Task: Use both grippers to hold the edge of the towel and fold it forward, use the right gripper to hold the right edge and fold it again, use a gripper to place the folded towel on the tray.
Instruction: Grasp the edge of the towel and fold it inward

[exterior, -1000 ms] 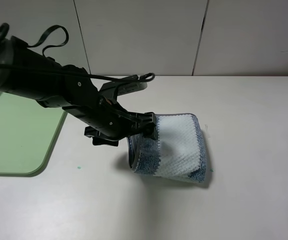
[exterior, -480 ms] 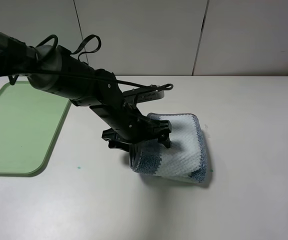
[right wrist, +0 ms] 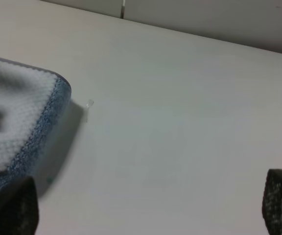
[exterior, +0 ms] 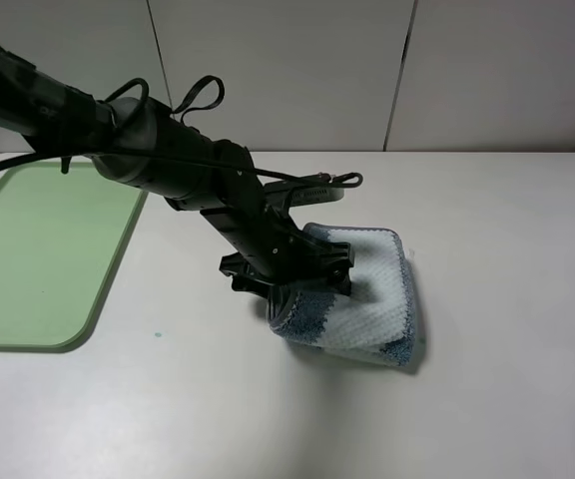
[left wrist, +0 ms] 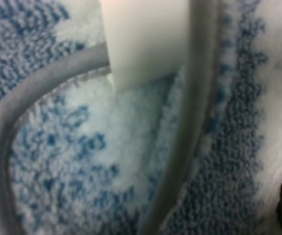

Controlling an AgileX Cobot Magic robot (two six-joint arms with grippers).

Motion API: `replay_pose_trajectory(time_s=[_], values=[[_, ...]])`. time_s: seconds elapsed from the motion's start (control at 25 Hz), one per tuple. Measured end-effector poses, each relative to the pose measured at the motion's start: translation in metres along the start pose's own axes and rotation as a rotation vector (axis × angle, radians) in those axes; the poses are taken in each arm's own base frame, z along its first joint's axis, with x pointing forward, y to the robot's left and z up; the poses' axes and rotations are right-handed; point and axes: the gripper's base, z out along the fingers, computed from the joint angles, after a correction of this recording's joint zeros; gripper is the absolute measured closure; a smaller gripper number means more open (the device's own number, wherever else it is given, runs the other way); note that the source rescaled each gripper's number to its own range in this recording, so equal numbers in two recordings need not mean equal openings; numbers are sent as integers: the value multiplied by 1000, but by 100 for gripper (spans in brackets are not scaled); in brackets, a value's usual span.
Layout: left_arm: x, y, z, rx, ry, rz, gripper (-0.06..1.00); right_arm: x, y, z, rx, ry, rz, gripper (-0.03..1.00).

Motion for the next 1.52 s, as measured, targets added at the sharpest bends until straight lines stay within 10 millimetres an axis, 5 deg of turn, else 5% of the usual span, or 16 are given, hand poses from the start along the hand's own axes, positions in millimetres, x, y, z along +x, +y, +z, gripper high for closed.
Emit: replay_pose_trajectory(time_s=[0.4, 1.08, 1.24, 1.52], values=[[-12, -8, 9, 32, -5, 32, -4, 0, 0, 0, 0, 0, 0, -3], [-12, -9, 11, 34, -15, 70, 16, 0, 0, 0, 0, 0, 0, -3], [-10, -10, 14, 32, -17, 77, 31, 0, 0, 0, 0, 0, 0, -3], [-7, -12, 17, 28, -9, 95, 72, 0, 0, 0, 0, 0, 0, -3]])
